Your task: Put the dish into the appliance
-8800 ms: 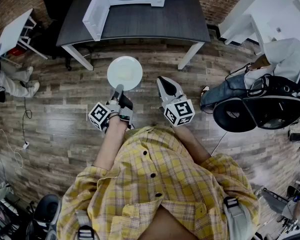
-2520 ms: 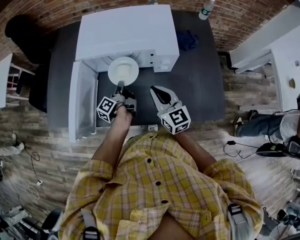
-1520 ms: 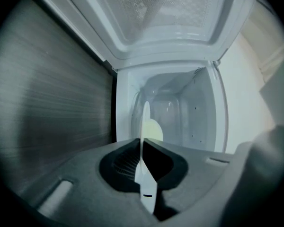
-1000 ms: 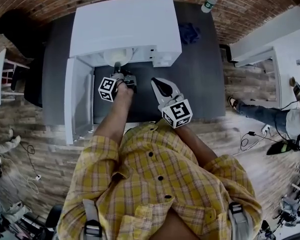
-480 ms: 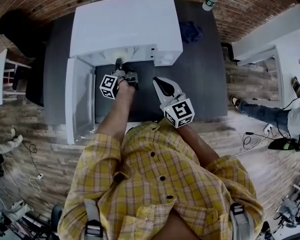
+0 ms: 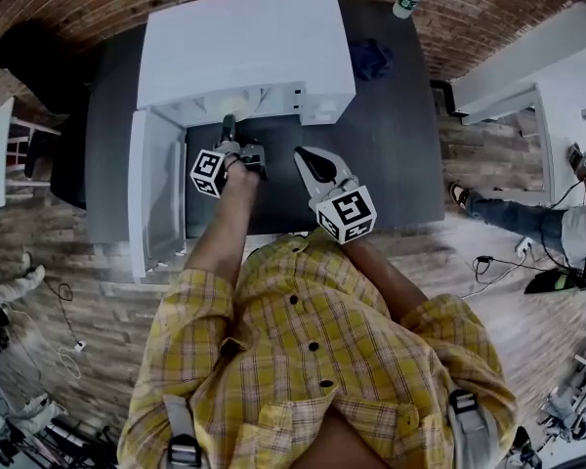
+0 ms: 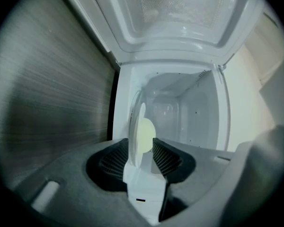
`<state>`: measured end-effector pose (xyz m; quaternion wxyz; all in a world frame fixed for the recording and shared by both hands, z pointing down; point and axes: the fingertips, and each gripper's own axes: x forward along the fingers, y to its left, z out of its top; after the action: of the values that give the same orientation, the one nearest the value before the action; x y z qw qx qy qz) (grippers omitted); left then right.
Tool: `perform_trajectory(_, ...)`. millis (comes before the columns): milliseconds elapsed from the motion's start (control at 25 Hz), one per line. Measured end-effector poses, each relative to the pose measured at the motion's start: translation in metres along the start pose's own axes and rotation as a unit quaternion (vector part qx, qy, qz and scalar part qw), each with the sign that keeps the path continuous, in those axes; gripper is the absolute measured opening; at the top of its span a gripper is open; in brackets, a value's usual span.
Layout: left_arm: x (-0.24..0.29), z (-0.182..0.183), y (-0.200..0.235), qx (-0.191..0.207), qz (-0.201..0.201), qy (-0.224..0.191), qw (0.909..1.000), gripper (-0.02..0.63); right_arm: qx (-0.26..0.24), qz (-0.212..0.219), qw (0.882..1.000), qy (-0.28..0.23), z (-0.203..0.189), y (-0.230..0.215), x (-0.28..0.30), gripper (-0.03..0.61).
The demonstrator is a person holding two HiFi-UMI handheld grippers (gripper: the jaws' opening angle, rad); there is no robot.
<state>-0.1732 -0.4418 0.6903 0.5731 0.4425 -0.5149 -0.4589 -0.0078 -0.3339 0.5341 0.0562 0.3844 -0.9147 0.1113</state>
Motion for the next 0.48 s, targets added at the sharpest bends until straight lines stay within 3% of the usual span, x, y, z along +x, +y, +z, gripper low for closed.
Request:
perform_trajectory(200, -0.017, 0.003, -0.019, 0.006, -0.033, 0.004, 0.9994, 0.155, -0.001, -0.005, 1.0, -0.007, 0.003, 0.006, 0.003, 0.005)
perform_trajectory(480, -0.054, -0.004, -0.034, 0.016, -0.059, 0.041, 0.9973, 0.088, 0.0, -0.012, 1.0, -0.006, 0.001, 0.023, -0.008, 0.005)
